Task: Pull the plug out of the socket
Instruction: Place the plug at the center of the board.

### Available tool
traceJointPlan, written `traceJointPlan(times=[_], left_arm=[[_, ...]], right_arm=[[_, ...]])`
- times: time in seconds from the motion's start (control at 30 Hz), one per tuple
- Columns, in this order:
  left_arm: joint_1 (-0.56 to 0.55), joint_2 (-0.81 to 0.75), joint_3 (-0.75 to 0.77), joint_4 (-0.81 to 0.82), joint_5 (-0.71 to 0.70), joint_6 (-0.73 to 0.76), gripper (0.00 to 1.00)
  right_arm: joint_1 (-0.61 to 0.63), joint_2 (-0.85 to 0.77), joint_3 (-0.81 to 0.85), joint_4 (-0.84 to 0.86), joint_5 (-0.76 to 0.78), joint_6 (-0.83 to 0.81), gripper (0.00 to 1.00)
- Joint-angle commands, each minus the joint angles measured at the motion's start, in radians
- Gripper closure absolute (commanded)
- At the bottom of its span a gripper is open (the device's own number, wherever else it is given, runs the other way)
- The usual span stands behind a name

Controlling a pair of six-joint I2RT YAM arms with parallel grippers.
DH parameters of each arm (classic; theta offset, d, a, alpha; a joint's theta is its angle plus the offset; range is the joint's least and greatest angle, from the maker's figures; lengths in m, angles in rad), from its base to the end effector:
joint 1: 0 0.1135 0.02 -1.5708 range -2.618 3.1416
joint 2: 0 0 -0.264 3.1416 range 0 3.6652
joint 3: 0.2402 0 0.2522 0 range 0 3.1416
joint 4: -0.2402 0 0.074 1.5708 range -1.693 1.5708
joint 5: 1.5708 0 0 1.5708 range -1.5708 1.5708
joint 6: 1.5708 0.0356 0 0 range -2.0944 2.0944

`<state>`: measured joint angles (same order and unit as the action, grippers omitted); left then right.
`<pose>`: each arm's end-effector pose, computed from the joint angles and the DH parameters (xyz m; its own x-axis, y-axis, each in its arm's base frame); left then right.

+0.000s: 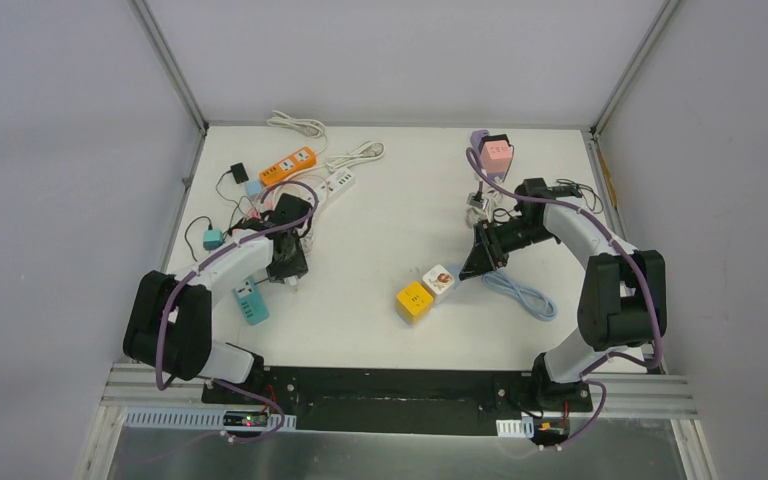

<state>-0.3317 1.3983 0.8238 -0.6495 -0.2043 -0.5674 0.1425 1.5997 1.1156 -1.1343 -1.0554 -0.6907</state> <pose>0.2387 -0.0746 0.1885 -0.8862 -0.2514 -0.3892 -0.2639 0.9643 -0.0218 0.2609 0.0687 0.2250 -0.7436 -0.4239 -0.5170 -0.6523 0.2902 0.7002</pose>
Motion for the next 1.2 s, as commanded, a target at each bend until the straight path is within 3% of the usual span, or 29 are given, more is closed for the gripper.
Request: traceJointPlan(times=[0.0,0.17,0.6,0.87,1.17], left_arm=[[0.013,0.018,0.055,-0.001,0.002,0.024,0.58],[0.014,0.028,0.084,-0.028,0.002,0.039,0.52],[0.014,-0.129,0.063,-0.038,0.153,0.097,0.49],[0.014,-0.209,-0.044,0.160,0.443,0.077,0.47],[0.014,-0.272,-0.046,0.182,0.479,0.060,0.46]], right_arm=[[-0.007,-0.039,0.004,0.016,-0.022,-0.026,0.60],[-0.011,-0.043,0.003,0.017,-0.022,-0.028,0.60],[-0.015,-0.042,0.001,0.016,-0.025,-0.031,0.60],[-0.016,-0.039,0.001,0.015,-0.028,-0.031,0.60],[-0.017,-0.044,0.001,0.017,-0.029,-0.032,0.60]])
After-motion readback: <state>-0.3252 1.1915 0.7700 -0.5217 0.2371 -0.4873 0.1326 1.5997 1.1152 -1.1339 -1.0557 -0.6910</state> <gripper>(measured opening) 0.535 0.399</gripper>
